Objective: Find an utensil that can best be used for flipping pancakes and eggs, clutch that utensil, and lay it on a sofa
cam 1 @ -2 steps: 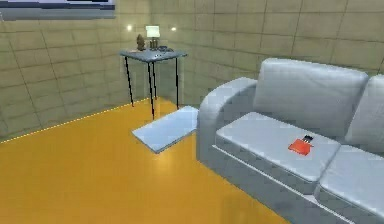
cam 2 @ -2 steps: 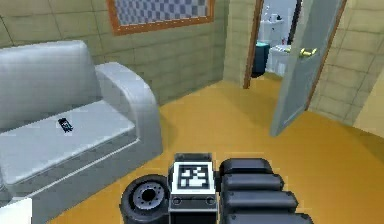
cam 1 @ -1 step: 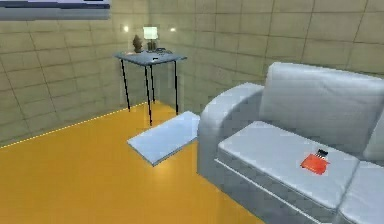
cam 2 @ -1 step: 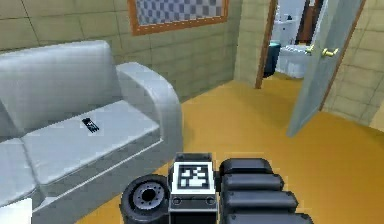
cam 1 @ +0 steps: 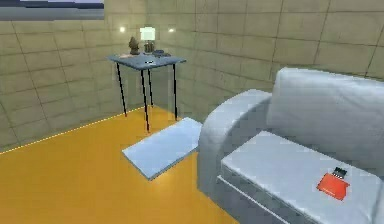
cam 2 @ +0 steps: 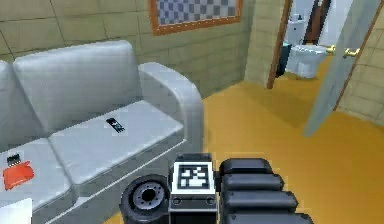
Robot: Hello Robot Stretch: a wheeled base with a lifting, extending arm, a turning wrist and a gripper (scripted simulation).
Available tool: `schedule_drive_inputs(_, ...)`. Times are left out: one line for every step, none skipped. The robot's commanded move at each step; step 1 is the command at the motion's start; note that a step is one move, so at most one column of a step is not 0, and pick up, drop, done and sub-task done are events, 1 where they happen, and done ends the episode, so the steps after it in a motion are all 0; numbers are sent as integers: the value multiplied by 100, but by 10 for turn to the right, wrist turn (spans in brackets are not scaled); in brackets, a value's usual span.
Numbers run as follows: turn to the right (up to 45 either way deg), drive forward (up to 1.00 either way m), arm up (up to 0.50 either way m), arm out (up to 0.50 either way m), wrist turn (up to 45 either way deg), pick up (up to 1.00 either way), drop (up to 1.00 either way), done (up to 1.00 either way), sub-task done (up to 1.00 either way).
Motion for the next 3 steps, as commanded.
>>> schedule_drive_inputs(450,0,0,0,0,0,0,0,0)
schedule_drive_inputs(30,0,0,0,0,0,0,0,0)
schedule_drive_inputs(0,45,0,0,0,0,0,0,0)
